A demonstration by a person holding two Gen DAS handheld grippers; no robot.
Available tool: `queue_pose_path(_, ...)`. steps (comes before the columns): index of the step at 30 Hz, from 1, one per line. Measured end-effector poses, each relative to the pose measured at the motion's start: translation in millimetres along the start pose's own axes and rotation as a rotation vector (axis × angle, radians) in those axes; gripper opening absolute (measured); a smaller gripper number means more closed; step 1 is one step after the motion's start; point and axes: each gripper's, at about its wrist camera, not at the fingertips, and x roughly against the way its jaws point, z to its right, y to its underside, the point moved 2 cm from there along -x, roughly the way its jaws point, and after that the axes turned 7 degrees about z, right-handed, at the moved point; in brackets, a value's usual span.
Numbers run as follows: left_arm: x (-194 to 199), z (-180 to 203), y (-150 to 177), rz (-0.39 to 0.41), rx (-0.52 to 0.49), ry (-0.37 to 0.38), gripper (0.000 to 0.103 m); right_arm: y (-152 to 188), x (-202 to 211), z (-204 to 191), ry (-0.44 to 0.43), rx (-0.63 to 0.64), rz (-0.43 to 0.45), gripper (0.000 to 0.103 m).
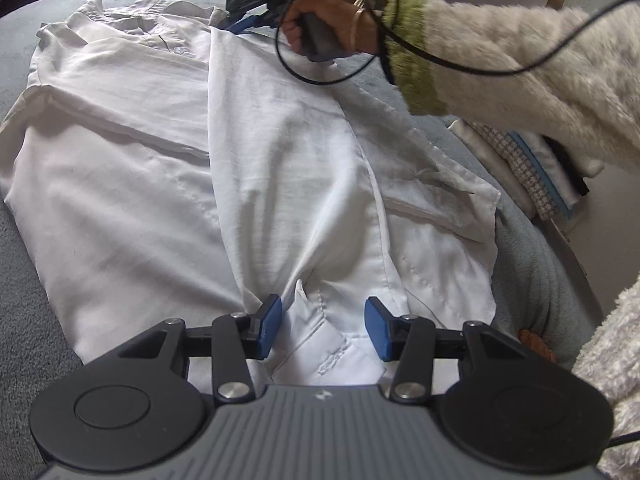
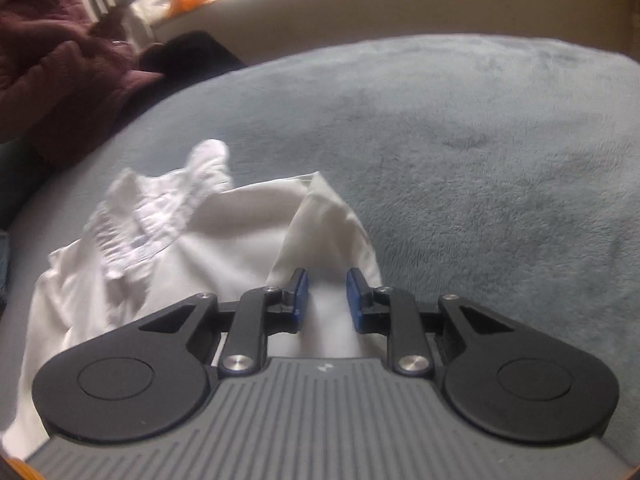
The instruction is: Fold clothes
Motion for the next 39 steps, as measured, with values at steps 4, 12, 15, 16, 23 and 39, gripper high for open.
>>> queue_pose_path(4, -0.6, -3.6, 0.2, 0.0, 0.019, 0.017, 0.047, -10.0, -13.5, -4.0, 0.045, 0.056, -0.004, 0.012)
queue_pose_path(12, -1.7, -7.0, -0.6, -0.003, 0.041, 0.033, 0.047, -25.9, -27.7, -13.3, 0.064, 0.071, -0.038, 0.015)
queue_pose_path(15, -2.5, -7.8, -1.4, -0.006, 0.043, 0.036, 0.047, -29.9, -32.8, -17.8, 0.056, 0.069, -0.05, 0.015)
queue_pose_path(16, -2.6, -8.0, -1.6, -0.007, 0.043, 0.037, 0.047, -31.2, -34.5, -19.3, 0.054, 0.069, -0.055, 0.015)
queue_pose_path(23, 0.0, -7.9, 1.4, 0.006, 0.008, 0.057, 0.047, -40.9, -45.4, -22.5, 0.038, 0.009, -0.056, 0.012)
queue_pose_path(39, 32.5, 24.8, -18.3, -0.046, -0.108, 0.114, 0.05, -55.2, 142.9, -6.8, -0.104, -0.002, -0.04, 0.016)
